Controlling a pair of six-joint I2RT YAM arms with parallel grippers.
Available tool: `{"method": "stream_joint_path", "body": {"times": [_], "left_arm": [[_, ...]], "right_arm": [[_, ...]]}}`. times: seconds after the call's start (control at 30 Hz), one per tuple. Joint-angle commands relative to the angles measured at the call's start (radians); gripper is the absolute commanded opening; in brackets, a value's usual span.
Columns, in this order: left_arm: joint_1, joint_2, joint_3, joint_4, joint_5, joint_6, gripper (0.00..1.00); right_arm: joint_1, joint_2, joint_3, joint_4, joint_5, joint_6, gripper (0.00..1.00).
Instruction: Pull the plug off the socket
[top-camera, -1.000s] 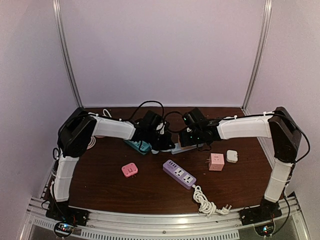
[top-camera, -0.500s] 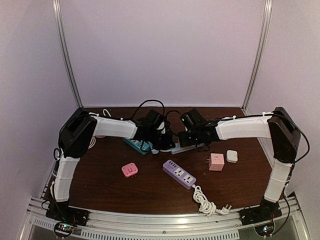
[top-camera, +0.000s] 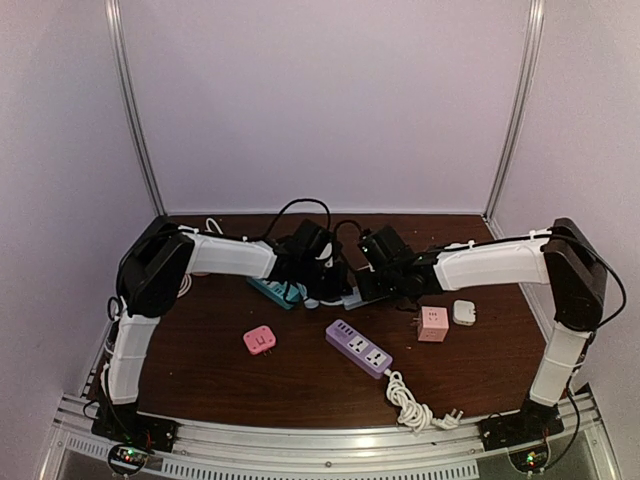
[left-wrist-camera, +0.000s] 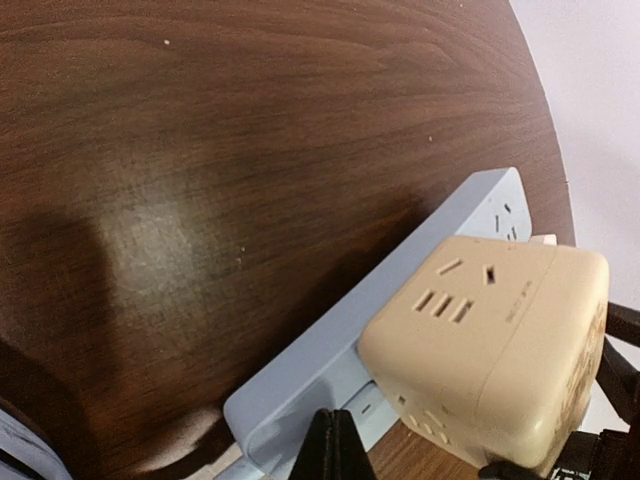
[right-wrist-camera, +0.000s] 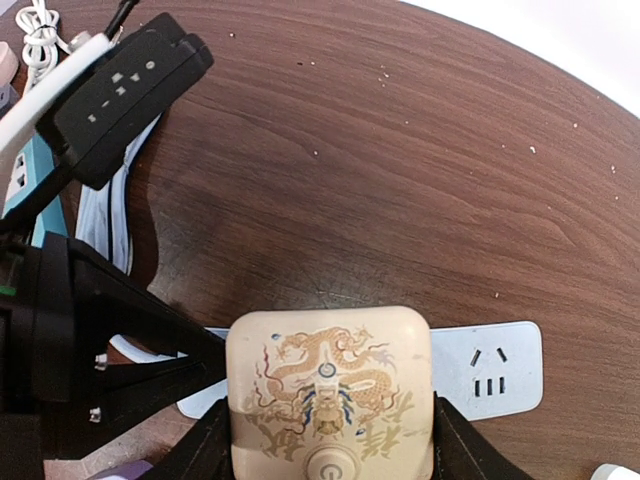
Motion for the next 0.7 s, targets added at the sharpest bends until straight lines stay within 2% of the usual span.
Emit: {"method": "stream_joint_path", "body": {"times": [0.0, 0.27, 0.4, 0.6, 0.67], "left_arm": [[-0.011, 0.093, -0.028, -0.150, -0.084, -0.006, 0.00], [-0.019, 0.099, -0.036, -0.159, -0.095, -0.005, 0.00], [-0.017, 0.043, -0.022, -0.156, -0.114, 0.045, 0.00], [-0.013, -0.104, 0.001, -0.134, -0.174, 0.210, 0.13], [-0.010, -0.146, -0.003, -0.125, -0.191, 0.268, 0.15]], "right_arm": [[0.084, -0.042, 0.042, 0.036, 0.015, -0.098, 0.22], [-0.013, -0.089, -0.004, 0.067, -0.133, -0.003, 0.21], [-0.018, -0.085, 0.017, 0.031, -0.132, -0.023, 0.21], [-0.032, -0.106, 0.037, -0.004, -0.149, -0.060, 0.21], [-0.049, -0.114, 0.039, -0.010, -0.186, -0.063, 0.21]]}}
